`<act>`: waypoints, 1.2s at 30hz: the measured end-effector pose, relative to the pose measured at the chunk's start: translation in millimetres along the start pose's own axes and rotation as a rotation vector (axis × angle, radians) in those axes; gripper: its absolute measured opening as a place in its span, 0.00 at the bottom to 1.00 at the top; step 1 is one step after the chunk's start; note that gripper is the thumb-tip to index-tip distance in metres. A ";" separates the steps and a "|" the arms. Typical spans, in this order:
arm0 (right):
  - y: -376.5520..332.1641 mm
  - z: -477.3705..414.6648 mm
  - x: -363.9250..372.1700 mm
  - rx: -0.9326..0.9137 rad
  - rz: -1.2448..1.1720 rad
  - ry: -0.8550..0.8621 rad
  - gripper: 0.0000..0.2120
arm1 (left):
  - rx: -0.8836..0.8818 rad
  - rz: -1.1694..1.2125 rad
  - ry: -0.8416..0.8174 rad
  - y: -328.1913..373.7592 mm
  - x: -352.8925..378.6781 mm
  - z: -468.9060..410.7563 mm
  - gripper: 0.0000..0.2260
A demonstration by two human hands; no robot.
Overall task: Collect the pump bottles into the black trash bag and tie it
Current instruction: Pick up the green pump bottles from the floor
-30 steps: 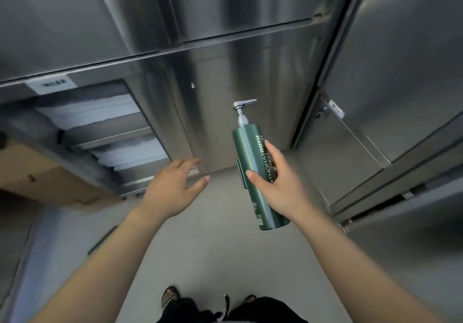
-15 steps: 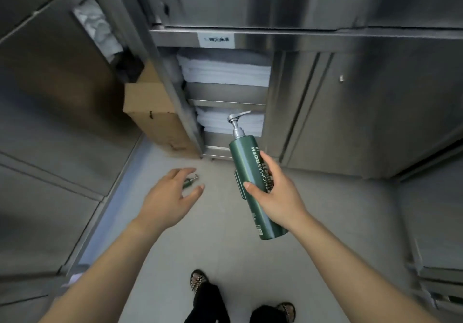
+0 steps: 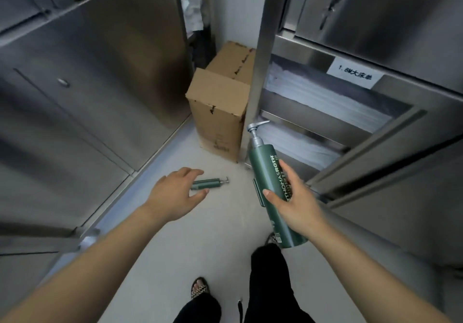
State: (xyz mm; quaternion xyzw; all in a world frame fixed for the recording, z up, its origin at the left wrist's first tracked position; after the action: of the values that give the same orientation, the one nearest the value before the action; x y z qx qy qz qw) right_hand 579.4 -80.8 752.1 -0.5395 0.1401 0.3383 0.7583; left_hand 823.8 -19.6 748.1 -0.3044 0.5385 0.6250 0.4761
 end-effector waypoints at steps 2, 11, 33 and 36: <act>-3.9 -34.4 13.8 -0.019 0.024 -0.067 0.36 | -0.060 0.000 0.006 -19.6 -1.2 -10.8 0.24; -36.3 -188.1 77.9 -0.134 0.102 -0.432 0.35 | -0.260 0.162 0.125 -88.4 15.2 -85.0 0.21; 307.1 -431.4 429.6 -0.016 0.151 -0.387 0.43 | -0.079 0.193 0.102 -371.7 441.3 -259.3 0.23; 364.9 -460.9 468.4 0.011 0.118 -0.351 0.43 | -0.030 0.148 0.103 -403.0 508.9 -292.9 0.23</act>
State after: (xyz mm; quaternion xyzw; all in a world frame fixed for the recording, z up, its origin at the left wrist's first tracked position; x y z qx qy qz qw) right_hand 750.1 -263.0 43.2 -0.4586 0.0387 0.4704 0.7530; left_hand 973.2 -179.0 70.4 -0.3027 0.5737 0.6501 0.3957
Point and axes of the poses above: each hand's wrist, its own z-axis away from the middle knuckle, its own x-axis out of the palm, y = z × x, the point moved 9 cm from there along -z, towards the middle knuckle, and after that the axes turned 13 degrees about x, right-handed, at the moved point
